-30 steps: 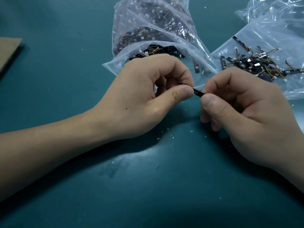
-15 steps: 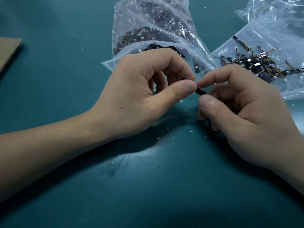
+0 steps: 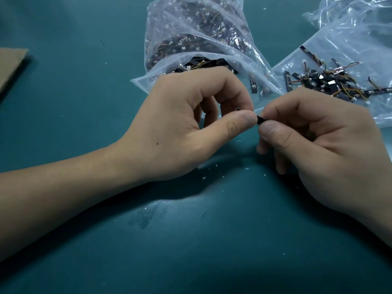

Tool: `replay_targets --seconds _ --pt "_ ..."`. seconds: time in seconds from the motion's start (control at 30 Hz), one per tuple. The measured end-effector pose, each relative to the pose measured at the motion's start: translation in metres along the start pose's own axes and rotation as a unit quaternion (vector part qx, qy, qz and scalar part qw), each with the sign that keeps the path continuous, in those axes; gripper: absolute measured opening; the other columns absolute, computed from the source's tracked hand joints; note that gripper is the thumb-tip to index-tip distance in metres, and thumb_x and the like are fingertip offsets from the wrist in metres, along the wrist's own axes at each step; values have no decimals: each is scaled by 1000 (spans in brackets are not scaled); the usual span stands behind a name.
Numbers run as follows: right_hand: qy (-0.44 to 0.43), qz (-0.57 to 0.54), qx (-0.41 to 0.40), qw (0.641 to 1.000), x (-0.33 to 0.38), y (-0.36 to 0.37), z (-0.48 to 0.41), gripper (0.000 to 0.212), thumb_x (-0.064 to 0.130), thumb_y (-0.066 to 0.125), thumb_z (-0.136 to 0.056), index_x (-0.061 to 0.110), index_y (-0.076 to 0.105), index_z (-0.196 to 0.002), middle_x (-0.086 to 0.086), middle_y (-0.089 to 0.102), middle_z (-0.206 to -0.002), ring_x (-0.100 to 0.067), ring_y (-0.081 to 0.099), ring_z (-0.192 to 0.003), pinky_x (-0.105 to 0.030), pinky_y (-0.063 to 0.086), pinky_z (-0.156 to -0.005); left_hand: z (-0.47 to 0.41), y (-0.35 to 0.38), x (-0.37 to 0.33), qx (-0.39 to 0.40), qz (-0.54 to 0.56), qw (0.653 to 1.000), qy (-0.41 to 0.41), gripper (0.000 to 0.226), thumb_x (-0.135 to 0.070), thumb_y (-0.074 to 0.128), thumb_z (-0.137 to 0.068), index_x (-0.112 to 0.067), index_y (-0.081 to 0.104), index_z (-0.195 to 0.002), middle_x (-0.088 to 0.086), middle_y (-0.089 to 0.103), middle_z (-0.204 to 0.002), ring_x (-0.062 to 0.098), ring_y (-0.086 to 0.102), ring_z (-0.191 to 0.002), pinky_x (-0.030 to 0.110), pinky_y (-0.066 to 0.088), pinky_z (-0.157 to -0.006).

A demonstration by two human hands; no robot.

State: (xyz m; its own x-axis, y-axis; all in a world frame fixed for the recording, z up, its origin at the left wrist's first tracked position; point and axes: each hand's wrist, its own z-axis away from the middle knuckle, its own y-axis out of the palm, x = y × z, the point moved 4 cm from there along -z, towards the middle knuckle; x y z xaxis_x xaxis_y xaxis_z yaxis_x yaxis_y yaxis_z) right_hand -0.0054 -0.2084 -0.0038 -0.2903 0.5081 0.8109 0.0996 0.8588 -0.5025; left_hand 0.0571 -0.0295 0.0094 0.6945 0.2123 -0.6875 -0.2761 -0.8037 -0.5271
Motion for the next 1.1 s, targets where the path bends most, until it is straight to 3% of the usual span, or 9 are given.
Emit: replay_targets --seconds 0.17,0.43,0.5,0.57,0.67,0.83,0.9,1.0,1.1 --pt "13 18 -8 1000 0 2 2 16 44 66 -92 30 59 -90 3 66 -64 -16 53 -44 -17 38 -47 -1 -2 7 3 55 997 -46 10 -17 73 -91 -15 68 -83 -4 65 -74 23 57 -64 46 47 -60" --pt "-67 198 113 971 6 9 3 27 43 56 -94 32 46 -71 14 39 -53 -4 42 -51 -24 30 -52 0 -1 5 65 75 995 -22 12 -16 67 -94 -7 71 -88 1 67 -76 17 60 -70 33 47 -68" --pt "-63 142 81 985 5 6 4 31 38 58 -96 25 51 -69 8 46 -55 -6 42 -49 -19 30 -51 -1 -3 7 11 50 998 -27 24 -21 56 -97 -4 72 -99 2 68 -84 16 62 -80 28 46 -78" --pt "-2 -37 -22 999 -1 -3 1 28 31 58 -102 20 63 -77 -2 58 -60 -9 42 -42 -17 32 -46 -4 -6 11 -40 8 997 -63 20 -19 55 -98 -9 72 -105 -3 70 -94 11 64 -92 23 45 -88" --pt "67 -169 -132 974 -10 -16 -4 28 24 49 -110 24 73 -96 -2 64 -61 -14 37 -33 -16 27 -38 -4 -3 18 -28 -102 987 -117 28 -29 59 -93 -26 67 -119 -19 64 -120 1 55 -122 33 35 -113" --pt "-21 33 25 999 -2 1 2 16 25 60 -102 27 76 -98 8 68 -64 -3 57 -48 -8 39 -51 -2 10 23 75 -278 944 -162 64 -54 46 -86 -35 44 -147 -12 43 -146 12 22 -147 33 8 -111" --pt "-61 135 82 986 1 8 4 15 33 62 -100 29 77 -100 15 69 -71 -5 65 -62 -19 47 -59 -2 12 27 105 -329 923 -171 72 -61 40 -87 -34 34 -153 -5 33 -158 20 15 -153 45 7 -119" --pt "-71 164 93 980 3 9 4 15 33 63 -98 29 78 -100 15 72 -77 -9 67 -71 -31 49 -66 0 14 30 126 -366 905 -175 73 -65 32 -88 -34 33 -154 0 25 -167 25 13 -156 55 10 -122" --pt "-60 152 96 982 3 8 4 15 34 63 -98 29 77 -99 12 71 -74 -11 67 -70 -32 49 -65 1 13 26 112 -358 915 -149 64 -64 35 -89 -34 46 -145 -6 37 -159 20 27 -148 45 12 -116"
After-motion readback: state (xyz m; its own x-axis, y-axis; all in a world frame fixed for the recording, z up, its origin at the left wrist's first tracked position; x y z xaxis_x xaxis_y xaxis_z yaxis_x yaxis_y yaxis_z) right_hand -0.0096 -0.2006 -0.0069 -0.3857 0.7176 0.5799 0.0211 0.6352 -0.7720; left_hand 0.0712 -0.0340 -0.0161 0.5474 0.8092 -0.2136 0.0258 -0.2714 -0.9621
